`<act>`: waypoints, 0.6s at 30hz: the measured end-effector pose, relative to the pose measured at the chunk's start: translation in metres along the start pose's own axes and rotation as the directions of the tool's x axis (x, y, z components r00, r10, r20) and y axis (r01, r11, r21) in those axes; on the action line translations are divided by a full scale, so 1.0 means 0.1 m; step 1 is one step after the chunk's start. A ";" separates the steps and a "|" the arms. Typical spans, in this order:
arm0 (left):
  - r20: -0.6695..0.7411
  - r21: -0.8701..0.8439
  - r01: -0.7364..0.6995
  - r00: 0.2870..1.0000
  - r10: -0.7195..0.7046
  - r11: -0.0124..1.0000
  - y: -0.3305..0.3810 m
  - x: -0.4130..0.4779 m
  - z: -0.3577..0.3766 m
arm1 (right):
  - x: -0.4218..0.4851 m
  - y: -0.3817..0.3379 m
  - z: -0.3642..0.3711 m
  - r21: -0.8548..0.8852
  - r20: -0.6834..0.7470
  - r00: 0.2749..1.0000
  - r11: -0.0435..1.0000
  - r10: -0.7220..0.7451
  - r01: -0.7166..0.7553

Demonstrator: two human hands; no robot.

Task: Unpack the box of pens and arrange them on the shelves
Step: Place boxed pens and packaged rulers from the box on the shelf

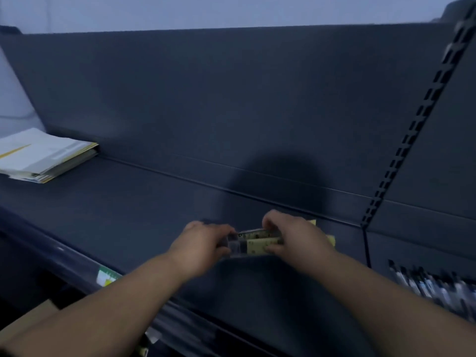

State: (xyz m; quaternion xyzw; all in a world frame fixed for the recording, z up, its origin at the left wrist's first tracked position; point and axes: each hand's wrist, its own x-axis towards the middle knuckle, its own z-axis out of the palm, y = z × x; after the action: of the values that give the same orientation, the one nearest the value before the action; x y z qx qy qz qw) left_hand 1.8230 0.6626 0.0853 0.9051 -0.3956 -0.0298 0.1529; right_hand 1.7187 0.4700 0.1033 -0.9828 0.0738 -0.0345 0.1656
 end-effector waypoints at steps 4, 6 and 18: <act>-0.001 0.083 -0.039 0.999 0.040 0.996 -0.09 0.16 0.04 | -0.10 0.18 0.01 -0.309 -0.029 0.997 0.948 0.071 -0.076; 0.019 0.129 -0.057 0.998 0.055 0.990 -0.13 0.24 0.05 | -0.13 0.27 0.03 -0.342 -0.048 0.992 0.931 0.119 -0.128; -0.086 -0.506 0.140 0.973 -0.212 0.851 -0.52 0.36 0.22 | -0.14 0.37 0.33 0.415 -0.204 0.923 0.883 0.327 -0.221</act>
State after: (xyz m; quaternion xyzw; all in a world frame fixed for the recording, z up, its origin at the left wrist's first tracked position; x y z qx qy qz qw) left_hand 1.8809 0.6643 0.0511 0.8676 -0.2782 -0.0814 0.4041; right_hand 1.7034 0.4477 0.0592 -0.8967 0.2265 -0.1568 0.3466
